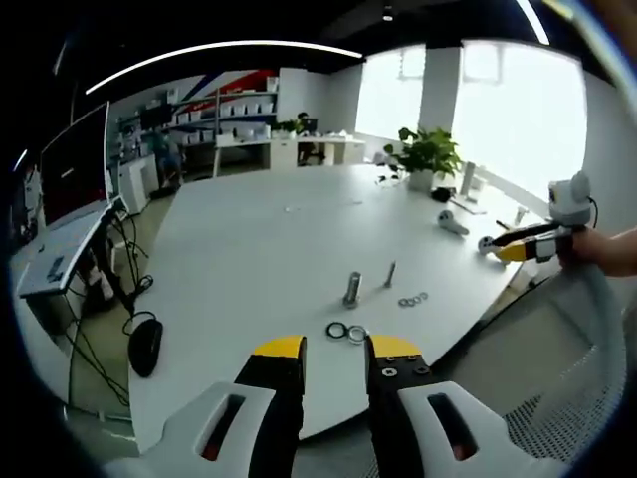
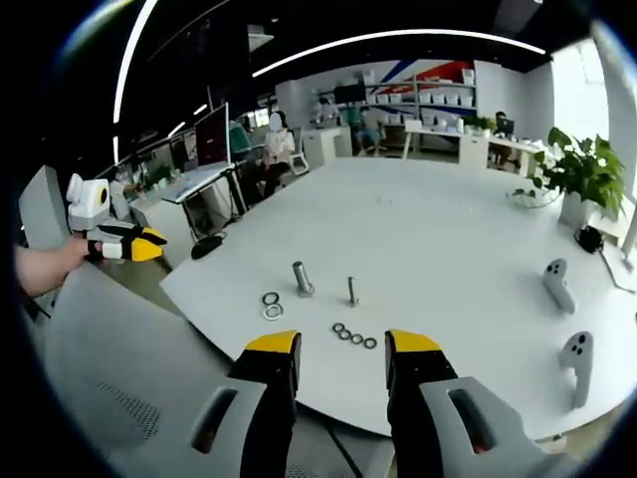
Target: Place the washer onto the threaded stud by aligning its center hole with the stud, sliding it down to the base, and recovering from edge contact or off-axis alignment until the washer reaches the visible bottom stop.
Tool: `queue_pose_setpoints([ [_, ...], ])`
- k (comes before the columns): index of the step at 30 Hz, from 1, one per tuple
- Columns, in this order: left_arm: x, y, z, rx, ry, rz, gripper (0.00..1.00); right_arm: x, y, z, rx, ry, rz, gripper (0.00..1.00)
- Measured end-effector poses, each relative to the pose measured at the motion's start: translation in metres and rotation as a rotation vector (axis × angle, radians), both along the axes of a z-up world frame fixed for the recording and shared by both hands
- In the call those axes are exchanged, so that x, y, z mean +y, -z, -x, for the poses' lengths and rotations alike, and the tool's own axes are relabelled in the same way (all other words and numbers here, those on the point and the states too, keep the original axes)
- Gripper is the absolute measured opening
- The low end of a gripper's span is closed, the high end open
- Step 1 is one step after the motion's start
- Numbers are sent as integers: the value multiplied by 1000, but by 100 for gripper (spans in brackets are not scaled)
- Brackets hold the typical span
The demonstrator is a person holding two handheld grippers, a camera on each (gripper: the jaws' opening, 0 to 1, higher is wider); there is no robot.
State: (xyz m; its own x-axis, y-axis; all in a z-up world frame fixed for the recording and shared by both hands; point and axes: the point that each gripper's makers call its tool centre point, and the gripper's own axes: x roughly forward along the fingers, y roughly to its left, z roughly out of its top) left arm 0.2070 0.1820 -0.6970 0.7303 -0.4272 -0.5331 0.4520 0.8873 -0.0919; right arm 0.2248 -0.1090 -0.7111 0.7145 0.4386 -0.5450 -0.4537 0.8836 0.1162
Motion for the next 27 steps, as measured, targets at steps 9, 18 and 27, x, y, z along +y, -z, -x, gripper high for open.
queue_pose_setpoints([
  [9, 0, 2, -1, 12, 1, -1, 21, 0, 1, 0, 5, 2, -1, 36],
  [18, 0, 4, 0, 17, 4, 1, 21, -1, 1, 0, 7, 8, -3, 36],
  [27, -2, 4, 2, 20, 13, -2, 21, -1, 2, 1, 9, 8, -2, 36],
])
